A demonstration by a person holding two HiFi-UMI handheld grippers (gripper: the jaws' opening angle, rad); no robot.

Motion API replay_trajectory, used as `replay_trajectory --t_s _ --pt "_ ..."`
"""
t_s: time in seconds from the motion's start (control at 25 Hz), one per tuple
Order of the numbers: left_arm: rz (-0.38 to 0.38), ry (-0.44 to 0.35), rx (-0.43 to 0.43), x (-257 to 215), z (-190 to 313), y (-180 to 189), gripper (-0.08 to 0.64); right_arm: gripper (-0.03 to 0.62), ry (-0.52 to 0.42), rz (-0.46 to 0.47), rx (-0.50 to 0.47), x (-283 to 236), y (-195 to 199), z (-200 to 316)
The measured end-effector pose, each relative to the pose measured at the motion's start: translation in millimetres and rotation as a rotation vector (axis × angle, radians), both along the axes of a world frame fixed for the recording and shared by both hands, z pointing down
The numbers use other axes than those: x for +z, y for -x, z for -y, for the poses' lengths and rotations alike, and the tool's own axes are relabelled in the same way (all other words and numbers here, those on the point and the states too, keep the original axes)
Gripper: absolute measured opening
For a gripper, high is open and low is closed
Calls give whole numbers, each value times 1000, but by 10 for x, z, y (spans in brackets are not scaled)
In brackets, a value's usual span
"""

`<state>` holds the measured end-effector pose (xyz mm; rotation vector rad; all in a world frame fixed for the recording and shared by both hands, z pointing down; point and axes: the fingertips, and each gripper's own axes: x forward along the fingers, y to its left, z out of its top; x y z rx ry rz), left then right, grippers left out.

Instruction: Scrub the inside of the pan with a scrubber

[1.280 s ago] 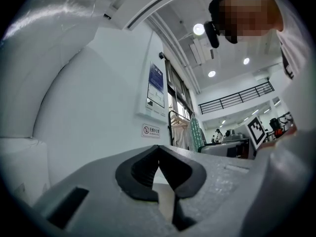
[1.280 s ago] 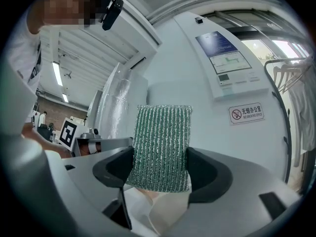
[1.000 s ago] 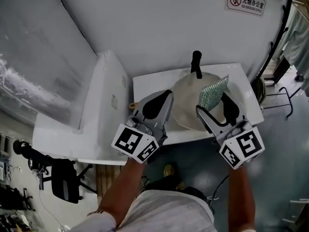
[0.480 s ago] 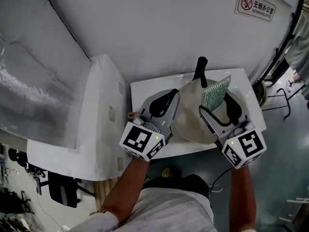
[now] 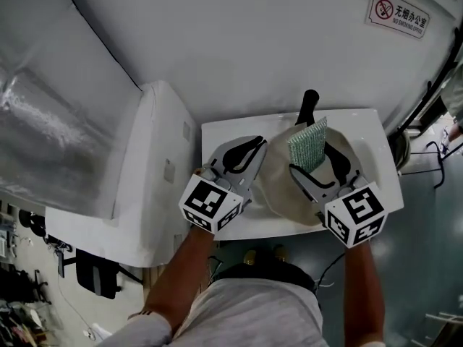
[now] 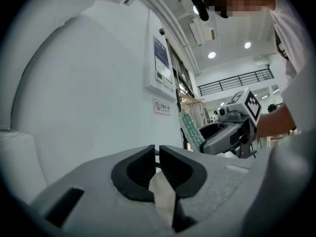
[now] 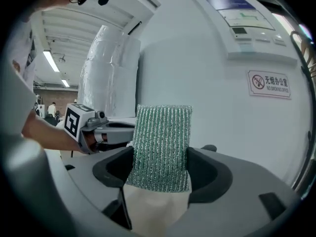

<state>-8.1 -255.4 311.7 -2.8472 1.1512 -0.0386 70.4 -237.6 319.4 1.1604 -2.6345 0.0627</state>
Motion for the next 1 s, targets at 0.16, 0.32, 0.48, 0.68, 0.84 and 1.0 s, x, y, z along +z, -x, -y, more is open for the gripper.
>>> replay_trajectory --t_s 0.16,0.32,0.48,0.68,0.84,1.0 --pt "75 25 -4 148 37 34 38 339 59 -44 -44 198 50 63" --pt "156 73 13 362 52 69 122 339 118 -87 -78 400 105 124" --pt "274 108 46 620 68 105 172 339 174 -149 -102 648 172 174" --pt "432 170 120 997 63 90 237 339 265 -235 -102 1001 174 247" --pt "588 242 175 1402 18 122 263 339 341 -299 -81 1270 135 325" --pt "692 285 206 1693 -4 160 272 339 402 -339 -65 1477 108 411"
